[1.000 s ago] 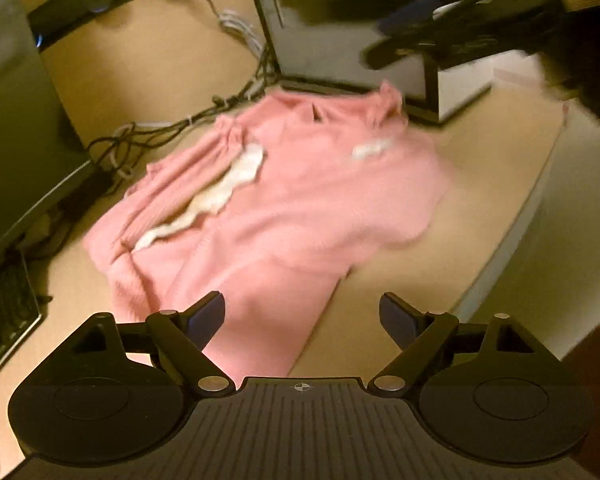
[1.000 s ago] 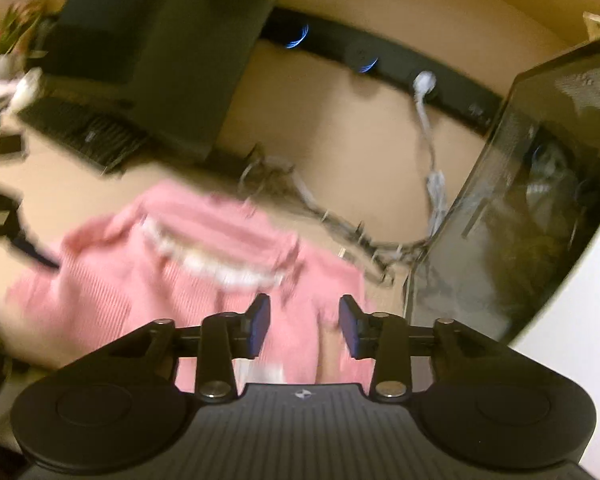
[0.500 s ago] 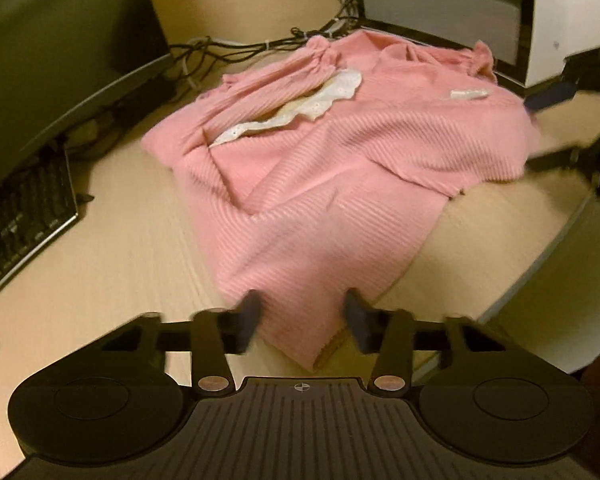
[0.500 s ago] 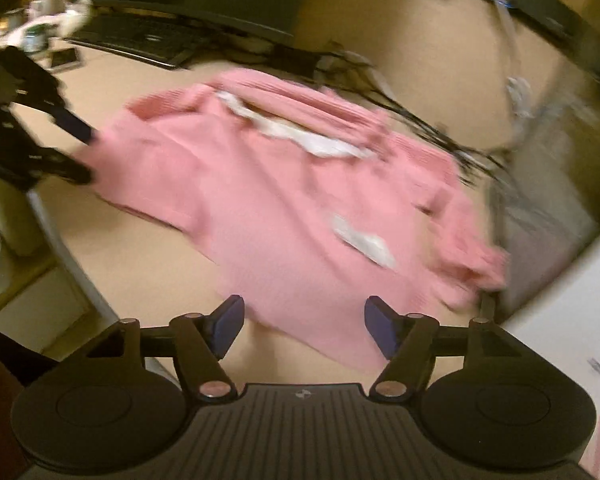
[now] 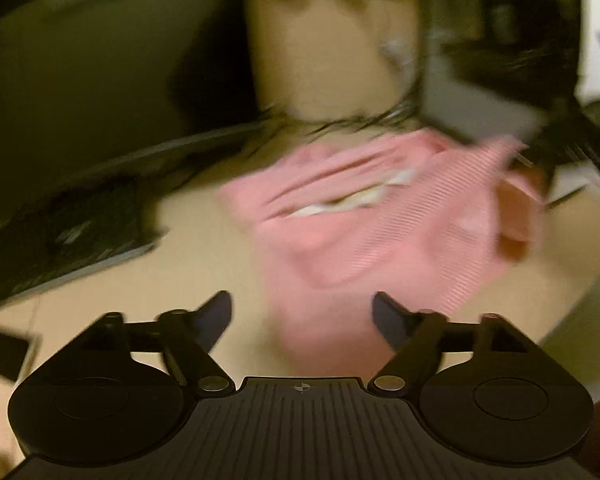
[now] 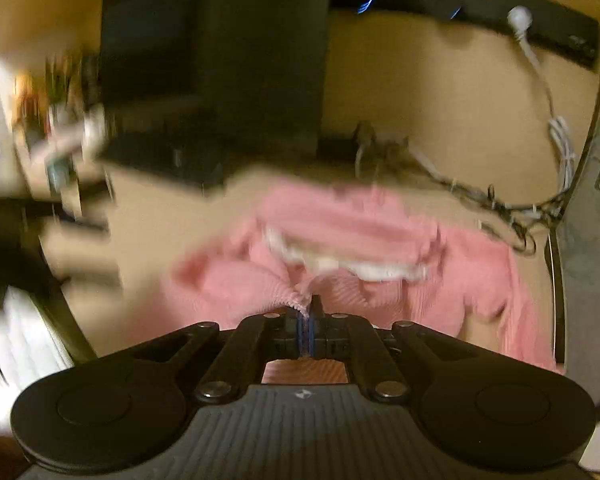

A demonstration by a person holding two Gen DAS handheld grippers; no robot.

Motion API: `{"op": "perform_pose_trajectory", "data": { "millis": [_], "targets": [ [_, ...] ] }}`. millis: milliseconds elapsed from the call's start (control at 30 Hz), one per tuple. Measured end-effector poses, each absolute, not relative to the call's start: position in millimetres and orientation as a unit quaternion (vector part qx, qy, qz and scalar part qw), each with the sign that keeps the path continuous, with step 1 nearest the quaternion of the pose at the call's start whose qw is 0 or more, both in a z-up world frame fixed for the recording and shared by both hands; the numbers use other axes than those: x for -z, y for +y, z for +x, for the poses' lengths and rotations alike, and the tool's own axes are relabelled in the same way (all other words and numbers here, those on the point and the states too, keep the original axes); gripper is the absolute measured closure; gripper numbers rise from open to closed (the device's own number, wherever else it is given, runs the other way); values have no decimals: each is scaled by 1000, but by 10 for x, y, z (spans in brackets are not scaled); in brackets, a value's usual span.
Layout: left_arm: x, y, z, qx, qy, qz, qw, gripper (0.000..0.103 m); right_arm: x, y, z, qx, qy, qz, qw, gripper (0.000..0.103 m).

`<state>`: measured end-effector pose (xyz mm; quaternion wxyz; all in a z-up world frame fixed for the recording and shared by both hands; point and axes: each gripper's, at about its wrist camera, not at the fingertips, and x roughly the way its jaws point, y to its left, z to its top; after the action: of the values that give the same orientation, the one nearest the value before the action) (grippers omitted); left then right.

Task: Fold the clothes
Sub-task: 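Grasp the folded shirt edge with both tools and lift it to fold again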

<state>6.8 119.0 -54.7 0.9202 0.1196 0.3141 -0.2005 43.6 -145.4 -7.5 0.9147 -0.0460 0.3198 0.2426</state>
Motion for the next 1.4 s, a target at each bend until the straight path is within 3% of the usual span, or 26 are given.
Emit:
{"op": "perform_pose_trajectory", "data": {
  "millis": [67, 233, 267, 300, 333, 367, 400, 567, 633, 700, 933, 1033, 1200, 1400],
  "targets": [
    [585, 895, 19, 223, 303, 148, 915, 8, -56, -1500, 534, -243, 316, -24, 917, 101],
    [1082, 248, 64, 177, 288, 300, 892, 8, -110, -1526, 628, -241, 316, -8, 918, 101],
    [1163, 208, 101, 157, 283, 322, 889, 18, -113, -1536, 618, -239, 315, -11, 918, 101],
    [1202, 206, 153, 140, 284, 333, 888, 46, -119, -1548, 602, -236, 313, -15, 920, 101],
    [1134, 280, 228, 132, 291, 315, 894, 63, -118, -1561, 593, -233, 311, -18, 921, 101],
    [998, 387, 304, 133, 300, 276, 903, 88, -111, -1578, 590, -229, 308, -23, 923, 101],
    [862, 495, 380, 134, 308, 237, 912, 92, -109, -1592, 585, -224, 303, -30, 926, 100],
    [179, 820, 711, 140, 301, 100, 938, 97, -147, -1516, 346, -189, 250, -99, 944, 95],
    [19, 830, 800, 145, 294, 78, 941, 98, -147, -1440, 100, -221, 227, -118, 941, 84],
    [-116, 827, 876, 151, 289, 61, 943, 98, -43, -1351, -59, -269, 245, -105, 926, 60],
    [-208, 780, 869, 166, 265, 96, 945, 98, 982, -866, 269, -314, 423, -52, 848, 61],
    [-134, 881, 836, 154, 269, 101, 945, 98, 975, -974, 490, -227, 398, -91, 884, 64],
    [62, 1102, 770, 137, 294, 86, 942, 98, 532, -1340, 830, -155, 329, -43, 930, 64],
    [482, 1177, 673, 125, 333, 86, 931, 98, 770, -1089, 644, -224, 376, -61, 897, 64]
  ]
}}
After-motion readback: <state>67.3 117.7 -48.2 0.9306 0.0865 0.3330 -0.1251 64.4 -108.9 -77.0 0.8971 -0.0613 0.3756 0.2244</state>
